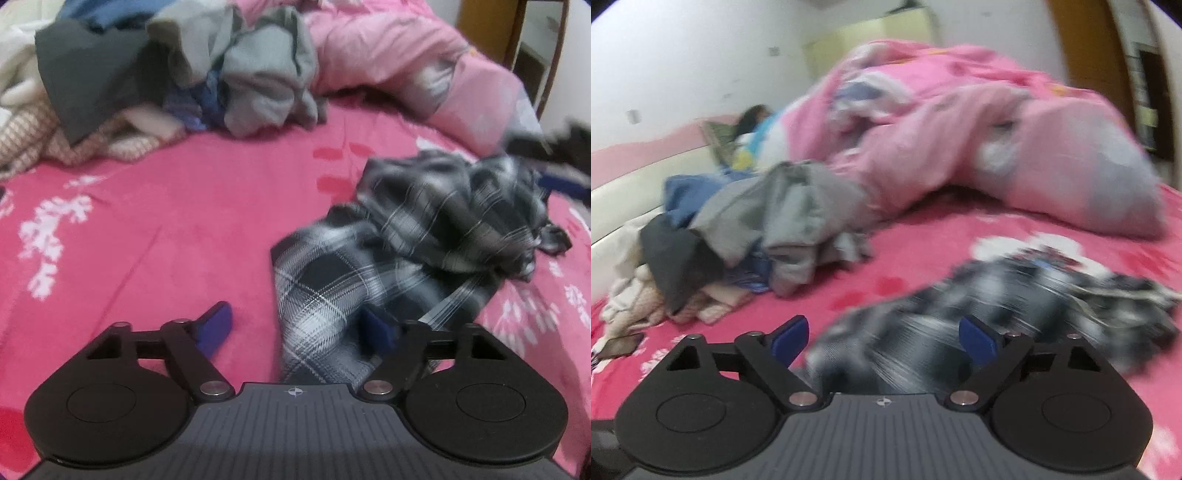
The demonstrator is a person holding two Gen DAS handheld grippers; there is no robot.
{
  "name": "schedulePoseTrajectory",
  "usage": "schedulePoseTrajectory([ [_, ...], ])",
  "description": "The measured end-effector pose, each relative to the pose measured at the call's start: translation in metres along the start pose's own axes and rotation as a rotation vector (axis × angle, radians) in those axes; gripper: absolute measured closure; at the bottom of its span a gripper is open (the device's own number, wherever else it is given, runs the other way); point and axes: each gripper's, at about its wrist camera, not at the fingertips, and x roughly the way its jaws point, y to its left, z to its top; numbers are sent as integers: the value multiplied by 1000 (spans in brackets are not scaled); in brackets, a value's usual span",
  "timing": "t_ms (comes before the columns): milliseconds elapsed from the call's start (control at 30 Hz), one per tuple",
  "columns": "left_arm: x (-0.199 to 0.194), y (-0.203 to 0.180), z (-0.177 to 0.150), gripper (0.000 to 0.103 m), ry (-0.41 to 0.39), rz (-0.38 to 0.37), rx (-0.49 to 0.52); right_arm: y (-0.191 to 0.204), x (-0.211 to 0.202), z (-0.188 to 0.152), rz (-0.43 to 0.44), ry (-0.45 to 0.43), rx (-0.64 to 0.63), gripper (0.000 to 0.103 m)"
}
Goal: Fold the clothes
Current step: 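Grasp the plaid shirt fabric with the right gripper while left gripper approaches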
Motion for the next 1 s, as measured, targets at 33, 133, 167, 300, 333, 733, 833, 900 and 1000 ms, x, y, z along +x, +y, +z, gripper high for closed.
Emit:
schedulePoseTrajectory([
  [33,1,-1,-1,32,-5,7,9,3,15,2,10,26,-16,18],
  [133,-2,-7,-5,46,-29,10,43,10,57,-5,-8,155,-63,43],
  [167,-4,-9,-6,48,-36,10,53,12,65,-9,-32,182,-82,62],
  [300,-9,-12,-8,69,-50,-10,63,8,40,-14,-11,135,-48,95],
  [333,-11,-13,-8,73,-51,-12,63,3,31,-14,-7,120,-29,95],
  [733,-65,-22,-34,91,-39,-219,91,-78,-175,-48,29,-91,345,96],
  [833,-76,-22,-44,91,-2,-250,126,-101,-218,-89,-69,-78,453,96],
  [900,-78,-19,-44,91,17,-259,126,-119,-231,-119,-202,-11,510,96],
  [1000,-79,-13,-44,88,45,-272,125,-138,-243,-146,-298,70,580,94],
])
